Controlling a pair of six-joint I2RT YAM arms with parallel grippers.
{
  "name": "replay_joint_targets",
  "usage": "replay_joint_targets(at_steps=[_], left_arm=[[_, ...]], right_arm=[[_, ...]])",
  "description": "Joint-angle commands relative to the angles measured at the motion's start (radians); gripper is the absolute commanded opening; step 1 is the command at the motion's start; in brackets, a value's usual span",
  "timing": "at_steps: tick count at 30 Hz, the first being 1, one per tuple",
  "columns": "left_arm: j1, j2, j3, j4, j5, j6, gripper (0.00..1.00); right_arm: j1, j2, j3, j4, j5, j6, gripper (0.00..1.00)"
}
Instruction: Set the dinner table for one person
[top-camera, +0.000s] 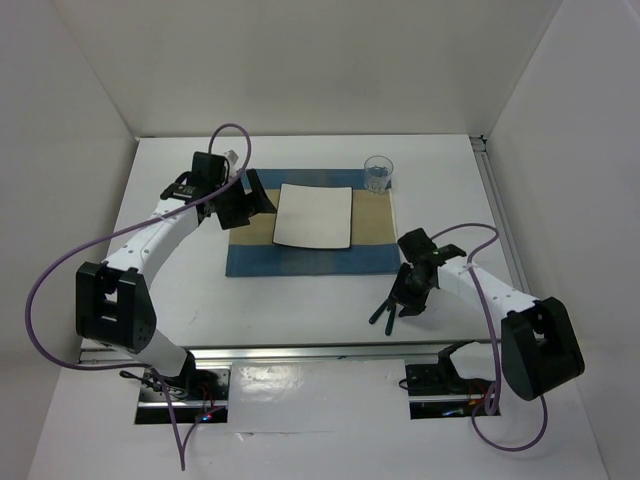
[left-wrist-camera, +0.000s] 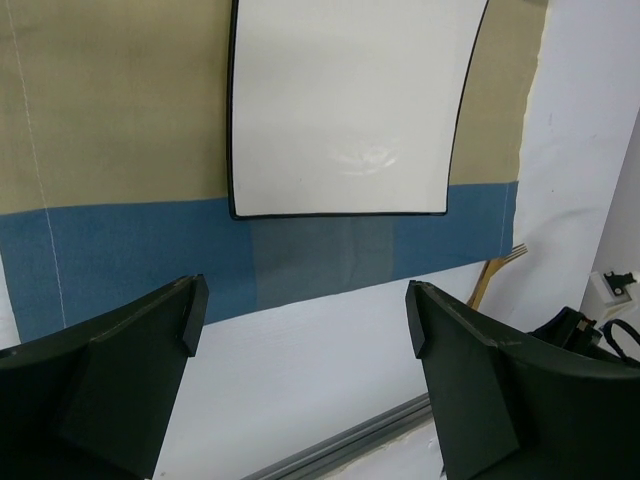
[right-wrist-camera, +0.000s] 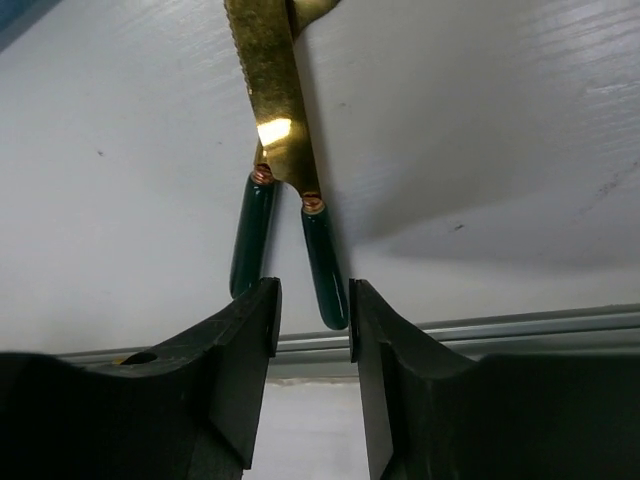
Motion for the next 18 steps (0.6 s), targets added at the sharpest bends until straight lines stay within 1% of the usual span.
replay_joint_targets(at_steps=[1, 4, 7, 13, 18], left_arm=[[-0.004, -0.012, 0.011, -0.018, 0.037, 0.028, 1.00], [-0.004, -0.012, 0.020, -0.036, 0.037, 0.037, 0.99], [-0.004, -0.001, 0.040, -0.046, 0.037, 0.055, 0.99], [-0.004, 0.019, 0.051, -0.046, 0.055, 0.055, 0.99], [-0.004, 0.019, 0.051, -0.035, 0.066, 0.055, 0.98]], right_arm=[[0.016, 0.022, 0.000, 0.069, 0.001, 0.033, 0.44], [0.025, 0.034, -0.021, 0.103, 0.001, 0.033, 0.40], [0.034, 0.071, -0.030, 0.112, 0.021, 0.042, 0.40], [0.044, 0.080, -0.049, 0.123, 0.043, 0.042, 0.39], [0.044, 0.080, -0.049, 0.123, 0.063, 0.042, 0.29]])
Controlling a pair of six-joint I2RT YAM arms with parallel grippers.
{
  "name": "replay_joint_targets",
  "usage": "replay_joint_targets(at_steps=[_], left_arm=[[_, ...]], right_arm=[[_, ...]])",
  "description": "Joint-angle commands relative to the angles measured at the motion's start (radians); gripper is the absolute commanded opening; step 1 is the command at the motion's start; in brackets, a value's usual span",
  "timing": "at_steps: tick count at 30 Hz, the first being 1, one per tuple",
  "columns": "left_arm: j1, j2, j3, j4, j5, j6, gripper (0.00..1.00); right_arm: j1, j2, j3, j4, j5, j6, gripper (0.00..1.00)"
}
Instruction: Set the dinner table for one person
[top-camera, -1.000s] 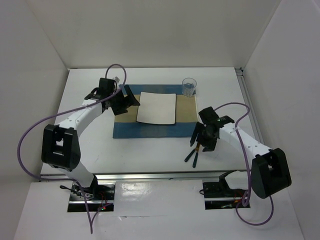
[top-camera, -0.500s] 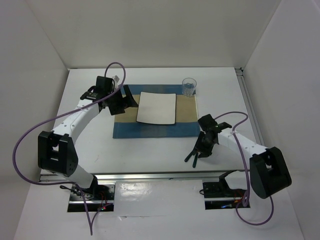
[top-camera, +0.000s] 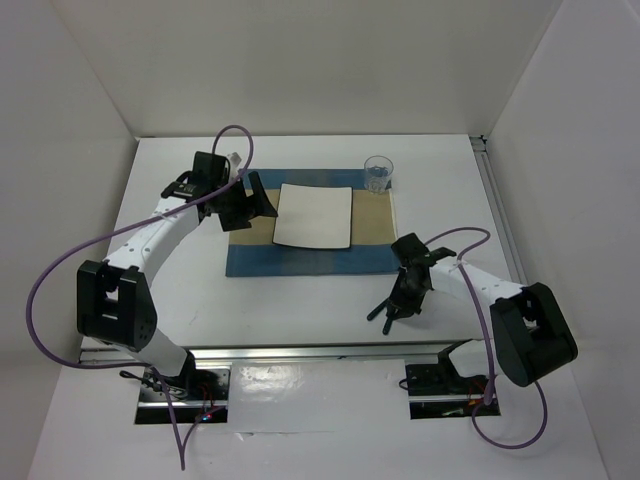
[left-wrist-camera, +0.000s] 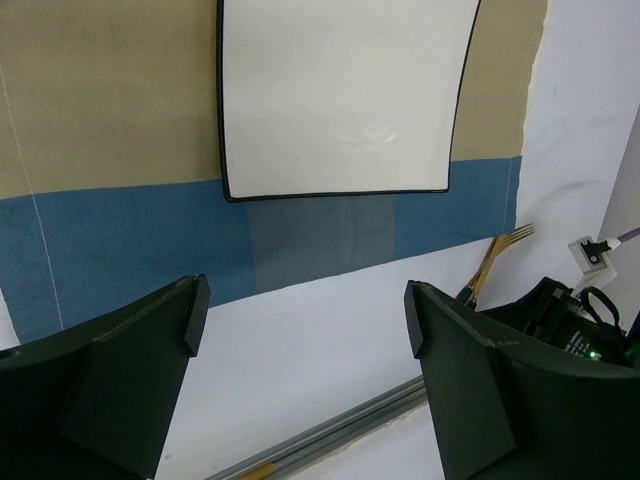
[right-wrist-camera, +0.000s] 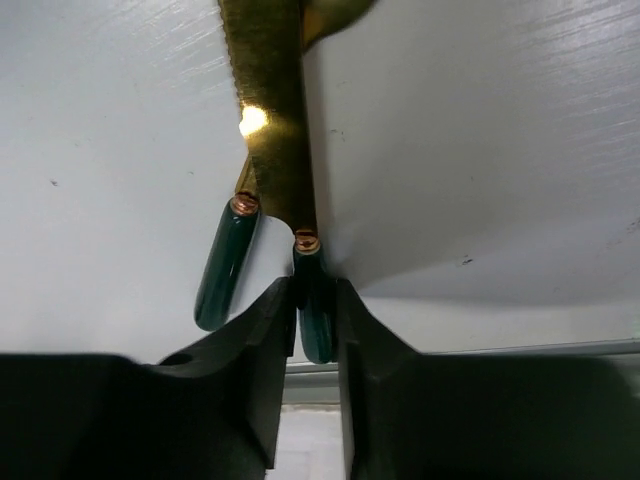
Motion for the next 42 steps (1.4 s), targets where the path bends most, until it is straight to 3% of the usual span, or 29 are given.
replay_joint_targets(at_steps=[1, 4, 6, 17, 19, 22, 29, 42], left_arm=[[-0.004, 0.008, 0.037, 0.010, 0.026, 0.026, 0.98], [-0.004, 0.008, 0.037, 0.019, 0.036, 0.026, 0.98], [-0.004, 0.008, 0.046, 0.019, 0.036, 0.026, 0.98], [-0.004, 0.008, 0.065, 0.019, 0.045, 0.026, 0.98], [-0.004, 0.008, 0.065, 0.019, 0.045, 0.026, 0.98], [-0.004, -0.001, 0.065, 0.019, 0.045, 0.026, 0.98], [-0.004, -0.033, 0.054, 0.009, 0.034, 0.035, 0.98], [-0.004, -0.086, 0.045, -0.001, 0.003, 0.044, 0.98]], right_arm=[[0.009, 0.003, -0.010, 0.036, 0.046, 0.013, 0.23], [0.018, -0.008, 0.018, 0.024, 0.077, 0.013, 0.06], [0.018, -0.020, 0.050, -0.016, 0.089, -0.006, 0.01], [0.029, -0.078, 0.284, -0.151, 0.083, -0.149, 0.00], [0.029, 0.009, 0.361, -0.151, 0.074, -0.216, 0.00], [0.029, 0.209, 0.618, -0.170, 0.074, -0.330, 0.00], [-0.012, 0.534, 0.899, -0.136, 0.129, -0.470, 0.00], [-0.061, 0.658, 0.926, -0.033, 0.139, -0.533, 0.00]])
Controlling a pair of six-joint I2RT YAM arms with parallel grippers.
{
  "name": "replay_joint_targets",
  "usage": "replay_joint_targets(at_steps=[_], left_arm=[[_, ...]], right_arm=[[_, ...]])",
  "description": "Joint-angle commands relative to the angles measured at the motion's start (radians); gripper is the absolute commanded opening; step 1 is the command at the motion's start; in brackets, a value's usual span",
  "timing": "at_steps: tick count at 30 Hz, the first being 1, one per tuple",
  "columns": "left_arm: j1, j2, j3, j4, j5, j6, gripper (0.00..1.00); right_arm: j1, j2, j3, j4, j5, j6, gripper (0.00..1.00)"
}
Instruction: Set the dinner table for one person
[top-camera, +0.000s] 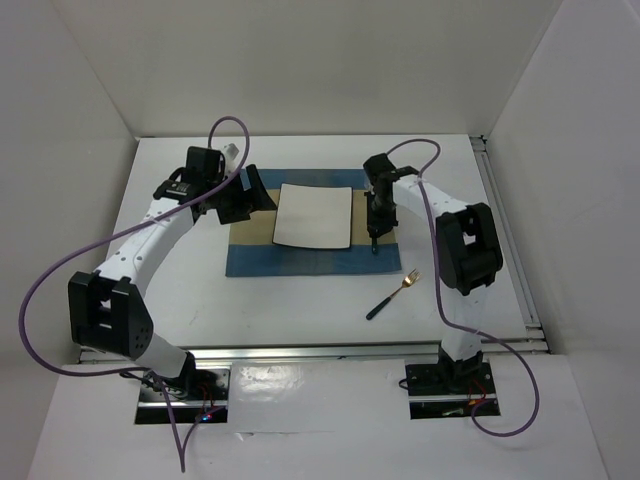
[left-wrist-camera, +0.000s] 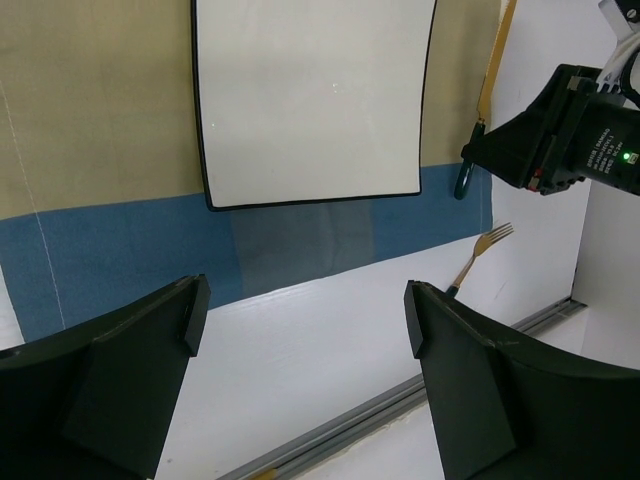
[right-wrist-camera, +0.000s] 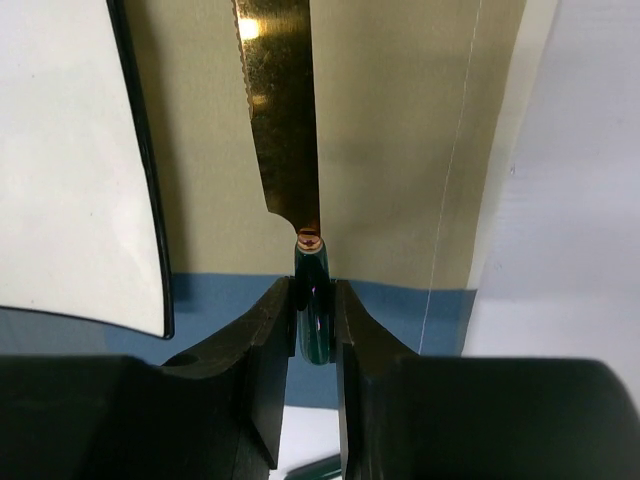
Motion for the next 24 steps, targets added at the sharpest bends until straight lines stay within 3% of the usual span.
replay_joint_targets(at_steps=[1, 7, 11, 13, 14, 17, 24], left_arm=[[-0.004, -0.033, 0.015, 0.005, -0.005, 0.020, 0.98], [-0.004, -0.042, 0.006, -0.004, -0.014, 0.020, 0.98], [-0.004, -0.042, 0.006, -0.015, -0.014, 0.031, 0.98], [-0.004, -0.053, 0.006, -0.024, -0.014, 0.031, 0.98], [-0.004, -0.053, 0.006, -0.024, -0.023, 0.031, 0.98], [-0.004, -0.062, 0.006, -0.024, -0.023, 0.031, 0.98], [-0.004, -0.053, 0.015, -0.014, 0.029, 0.066, 0.98]], right_arm=[[-0.002, 0.016, 0.039, 0.057, 0.024, -0.037, 0.00], [-0.002, 0.056, 0.048, 0.057, 0.035, -0.037, 0.06], [-0.002, 0.065, 0.048, 0.066, 0.024, -0.037, 0.25], [-0.002, 0.065, 0.048, 0.066, 0.015, -0.028, 0.30], [-0.002, 0.054, 0.048, 0.066, 0.015, -0.028, 0.42], [-0.002, 0.042, 0.039, 0.066, 0.015, -0.019, 0.58], [-0.002, -0.049, 0.039, 0.040, 0.004, -0.008, 0.59]])
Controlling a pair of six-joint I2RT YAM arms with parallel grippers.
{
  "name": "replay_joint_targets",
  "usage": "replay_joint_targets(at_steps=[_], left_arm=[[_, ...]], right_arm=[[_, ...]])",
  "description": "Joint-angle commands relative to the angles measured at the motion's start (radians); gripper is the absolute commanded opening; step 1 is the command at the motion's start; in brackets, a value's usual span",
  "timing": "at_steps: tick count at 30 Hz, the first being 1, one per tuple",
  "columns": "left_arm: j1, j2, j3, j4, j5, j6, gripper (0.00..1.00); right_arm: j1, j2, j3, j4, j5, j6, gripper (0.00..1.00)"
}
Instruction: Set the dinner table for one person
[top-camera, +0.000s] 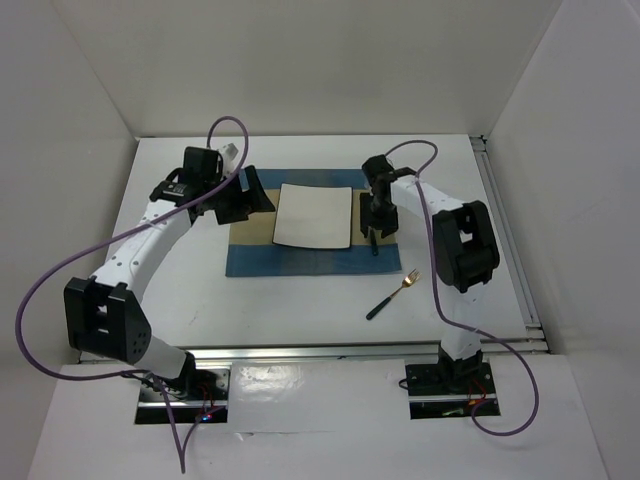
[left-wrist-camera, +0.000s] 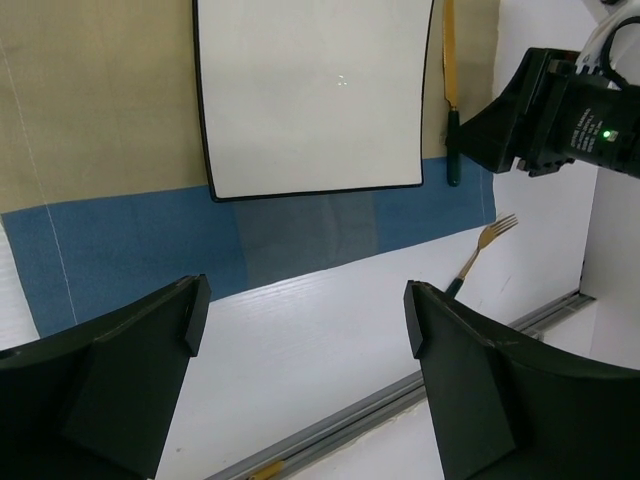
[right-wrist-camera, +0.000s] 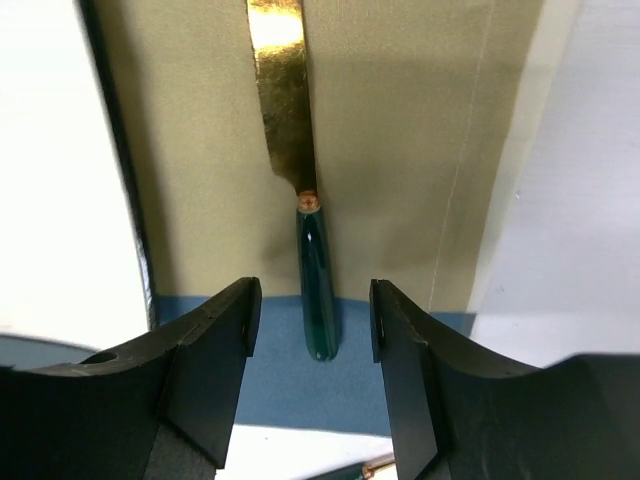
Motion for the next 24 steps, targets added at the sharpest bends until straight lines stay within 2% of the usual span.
replay_joint_targets(at_steps=[1, 5, 8, 12, 15, 18, 24], left_arm=[[-0.004, -0.025, 0.024, 0.014, 0.048, 0.060, 0.97], [-0.089, 0.024, 0.058, -0.035, 0.022, 0.154, 0.94], [-0.216, 0.073, 0.067, -0.086, -0.006, 0.229, 0.90], [-0.455, 0.175, 0.111, -0.117, -0.017, 0.290, 0.82], [-0.586, 0.280, 0.141, -0.117, -0.017, 0.319, 0.77], [-0.686, 0.391, 0.262, -0.141, -0.033, 0.329, 0.76], [-0.798, 0.560, 0.421, -0.158, -0.067, 0.338, 0.75]], right_arm=[[-0.002, -0.118, 0.034, -0.004, 0.005, 0.021, 0.58], [-0.011, -0.271, 0.021, -0.068, 0.028, 0.043, 0.58], [-0.037, -0.411, -0.025, -0.102, 0.056, 0.093, 0.59], [-0.070, -0.578, -0.057, -0.157, 0.115, 0.174, 0.60], [-0.079, -0.627, -0.040, -0.182, 0.149, 0.222, 0.66], [-0.079, -0.666, 0.023, -0.209, 0.163, 0.234, 0.67], [-0.088, -0.692, 0.135, -0.255, 0.139, 0.254, 0.67]])
